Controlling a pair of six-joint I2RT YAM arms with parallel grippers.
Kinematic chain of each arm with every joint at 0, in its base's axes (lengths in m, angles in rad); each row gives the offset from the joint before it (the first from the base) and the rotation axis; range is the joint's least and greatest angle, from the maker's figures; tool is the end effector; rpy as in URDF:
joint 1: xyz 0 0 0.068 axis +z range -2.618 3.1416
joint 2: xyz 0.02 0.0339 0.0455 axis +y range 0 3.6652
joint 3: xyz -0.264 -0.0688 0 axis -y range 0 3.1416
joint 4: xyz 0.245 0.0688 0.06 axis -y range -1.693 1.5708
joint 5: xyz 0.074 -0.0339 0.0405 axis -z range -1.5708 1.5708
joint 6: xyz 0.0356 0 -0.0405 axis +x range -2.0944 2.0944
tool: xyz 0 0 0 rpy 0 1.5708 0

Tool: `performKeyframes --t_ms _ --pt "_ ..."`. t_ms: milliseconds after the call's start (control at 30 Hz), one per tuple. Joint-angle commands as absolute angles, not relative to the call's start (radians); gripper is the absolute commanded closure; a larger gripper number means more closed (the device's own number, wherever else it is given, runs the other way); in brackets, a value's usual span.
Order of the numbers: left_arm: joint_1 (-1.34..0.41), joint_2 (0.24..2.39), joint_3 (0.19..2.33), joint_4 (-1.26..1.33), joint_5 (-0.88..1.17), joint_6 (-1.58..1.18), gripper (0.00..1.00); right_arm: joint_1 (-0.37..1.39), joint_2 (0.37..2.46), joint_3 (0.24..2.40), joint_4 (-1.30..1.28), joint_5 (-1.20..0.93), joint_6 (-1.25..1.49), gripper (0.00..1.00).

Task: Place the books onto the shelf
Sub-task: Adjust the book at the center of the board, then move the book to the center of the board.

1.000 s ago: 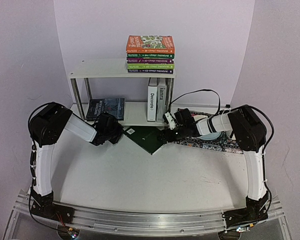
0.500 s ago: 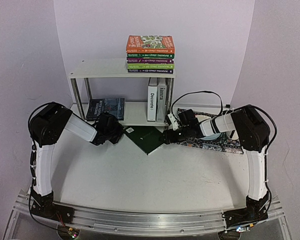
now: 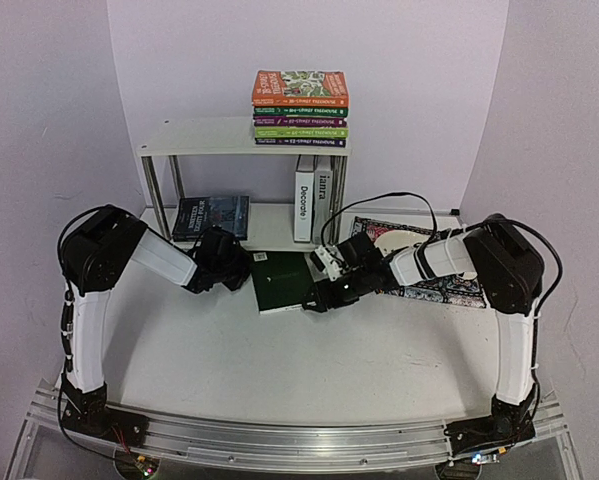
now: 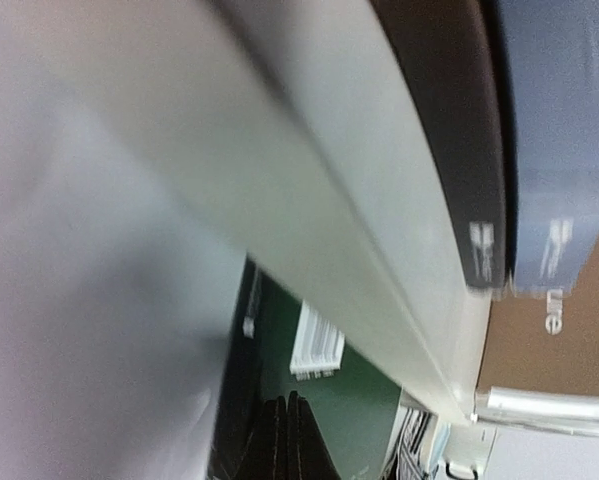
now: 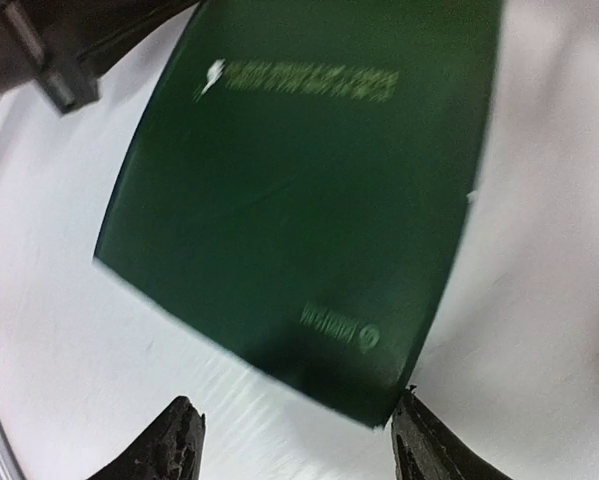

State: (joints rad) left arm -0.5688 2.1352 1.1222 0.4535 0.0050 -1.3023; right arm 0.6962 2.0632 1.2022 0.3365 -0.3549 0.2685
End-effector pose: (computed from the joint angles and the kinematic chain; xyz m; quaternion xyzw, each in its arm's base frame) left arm 0.3662 -0.2343 0.1023 -0.3126 0.8171 -0.3912 0.2857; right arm 0.3319 0.2935 0.1456 -0.2671 0.8145 0.3636 0.3647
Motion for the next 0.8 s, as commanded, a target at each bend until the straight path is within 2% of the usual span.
performKeyframes --t_ms 0,200,333,400,533,600,667,767 --pt "-0.623 2.068 1.022 0.410 0.072 -1.312 1.00 0.781 1.944 1.142 0.295 -0.340 0.299 0.36" --pt "-0.711 1.940 0.882 0.410 0.086 -1.326 1.00 0.903 1.828 1.026 0.325 -0.295 0.355 0.36" --pt "-0.752 1.826 0.763 0.410 0.092 -1.334 1.00 0.904 1.712 0.909 0.363 -0.272 0.415 0.35" --pt "-0.764 1.763 0.709 0.410 0.089 -1.333 1.00 0.902 1.657 0.873 0.361 -0.219 0.439 0.32" --pt "-0.758 1.655 0.619 0.410 0.021 -1.289 1.00 0.864 1.645 0.909 0.275 -0.150 0.475 0.30" --pt "-0.729 1.631 0.605 0.409 0.036 -1.263 0.96 0.834 1.682 0.958 0.248 -0.161 0.516 0.30" --pt "-0.677 1.640 0.607 0.411 0.099 -1.241 0.85 0.815 1.724 0.992 0.245 -0.153 0.562 0.31" --pt "-0.615 1.661 0.630 0.412 0.170 -1.178 0.76 0.808 1.788 1.052 0.245 -0.112 0.609 0.32"
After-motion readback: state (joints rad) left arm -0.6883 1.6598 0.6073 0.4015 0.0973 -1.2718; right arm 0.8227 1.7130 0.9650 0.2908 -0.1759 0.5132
